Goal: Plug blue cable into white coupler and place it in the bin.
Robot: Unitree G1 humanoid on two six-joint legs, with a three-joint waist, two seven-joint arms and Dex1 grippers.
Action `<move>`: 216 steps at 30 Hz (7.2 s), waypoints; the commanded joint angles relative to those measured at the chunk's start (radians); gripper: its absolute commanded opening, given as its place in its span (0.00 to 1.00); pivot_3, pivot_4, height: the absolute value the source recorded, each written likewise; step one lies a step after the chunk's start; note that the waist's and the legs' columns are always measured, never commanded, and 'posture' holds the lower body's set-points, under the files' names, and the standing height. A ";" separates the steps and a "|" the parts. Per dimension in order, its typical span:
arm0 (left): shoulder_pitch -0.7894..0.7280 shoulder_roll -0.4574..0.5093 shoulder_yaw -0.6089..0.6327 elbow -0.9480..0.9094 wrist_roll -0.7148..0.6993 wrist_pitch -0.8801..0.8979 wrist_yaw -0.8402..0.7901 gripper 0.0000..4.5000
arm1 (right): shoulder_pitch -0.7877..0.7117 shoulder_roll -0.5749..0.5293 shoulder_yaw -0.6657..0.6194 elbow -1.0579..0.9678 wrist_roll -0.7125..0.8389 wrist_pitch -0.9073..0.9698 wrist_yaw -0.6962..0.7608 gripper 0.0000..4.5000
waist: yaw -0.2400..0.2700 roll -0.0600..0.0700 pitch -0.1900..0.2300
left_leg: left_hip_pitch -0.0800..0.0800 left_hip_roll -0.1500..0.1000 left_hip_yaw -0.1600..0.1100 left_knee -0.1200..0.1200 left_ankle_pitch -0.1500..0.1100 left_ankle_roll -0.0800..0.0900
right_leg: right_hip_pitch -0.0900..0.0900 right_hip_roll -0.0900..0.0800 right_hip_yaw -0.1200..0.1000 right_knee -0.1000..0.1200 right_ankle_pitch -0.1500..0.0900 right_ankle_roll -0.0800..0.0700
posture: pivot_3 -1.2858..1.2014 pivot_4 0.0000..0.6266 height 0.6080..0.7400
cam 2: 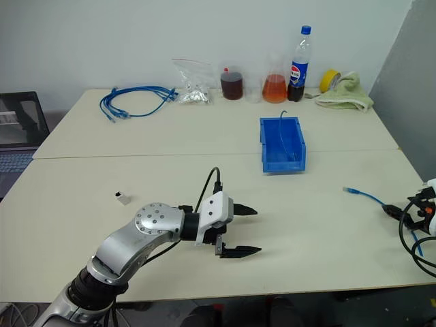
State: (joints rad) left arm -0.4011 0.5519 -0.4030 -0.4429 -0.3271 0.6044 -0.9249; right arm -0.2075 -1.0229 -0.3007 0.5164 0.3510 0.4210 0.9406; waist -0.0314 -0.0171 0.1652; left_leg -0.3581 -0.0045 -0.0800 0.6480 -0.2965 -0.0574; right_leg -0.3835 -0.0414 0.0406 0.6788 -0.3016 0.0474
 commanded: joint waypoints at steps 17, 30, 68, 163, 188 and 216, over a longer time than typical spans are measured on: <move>0.028 0.030 0.014 -0.038 0.020 -0.021 -0.009 1.00 | -0.148 0.028 0.145 0.194 -0.092 -0.010 0.220 0.28 | -0.002 0.000 0.000 | 0.000 0.001 0.000 0.001 0.000 0.000 | 0.000 0.000 0.000 0.000 0.000 0.000 | 0.52 0.24 1.00; 0.092 0.104 0.079 -0.046 -0.001 -0.016 -0.023 1.00 | -0.105 0.010 0.262 -0.197 -0.120 -0.136 0.367 0.01 | -0.004 0.001 0.000 | 0.001 0.001 -0.001 0.001 0.000 0.000 | 0.001 0.000 0.000 0.001 0.000 0.000 | 0.52 0.24 1.00; 0.552 0.281 0.411 0.081 0.033 -0.171 -0.011 1.00 | -0.415 0.481 0.696 -0.300 -0.298 -0.228 0.358 0.01 | -0.001 0.001 0.001 | -0.003 -0.001 -0.007 0.001 0.000 0.000 | -0.004 -0.004 -0.004 0.001 0.001 0.000 | 0.52 0.24 1.00; 0.156 0.054 0.326 0.098 -0.145 -0.072 -0.048 0.05 | 0.309 0.351 0.285 -1.173 0.324 0.213 -0.067 1.00 | 0.004 -0.002 0.000 | -0.003 -0.001 -0.015 0.001 0.000 0.000 | 0.000 0.000 -0.006 -0.001 0.001 0.000 | 0.52 0.24 1.00; 0.133 0.076 0.335 0.057 -0.277 -0.026 -0.112 0.05 | -0.048 0.564 0.358 -0.961 0.449 0.347 -0.120 1.00 | 0.000 -0.002 0.000 | -0.004 0.000 -0.015 0.001 0.000 0.000 | -0.002 0.001 -0.005 0.000 0.002 0.000 | 0.52 0.24 1.00; 0.131 0.109 0.364 0.039 -0.384 0.087 -0.106 0.05 | -0.058 0.606 0.383 -0.947 0.485 0.378 -0.113 0.43 | 0.000 -0.001 0.001 | -0.004 0.000 -0.016 0.001 0.000 0.000 | -0.003 0.001 -0.005 0.000 0.002 0.000 | 0.52 0.24 1.00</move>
State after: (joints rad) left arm -0.2636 0.6522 -0.0701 -0.3614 -0.6893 0.6917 -1.0329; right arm -0.2516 -0.4235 0.0809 -0.4152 0.8179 0.8133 0.8138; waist -0.0318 -0.0185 0.1658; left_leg -0.3626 -0.0049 -0.0956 0.6486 -0.2964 -0.0573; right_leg -0.3865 -0.0406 0.0353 0.6789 -0.3001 0.0476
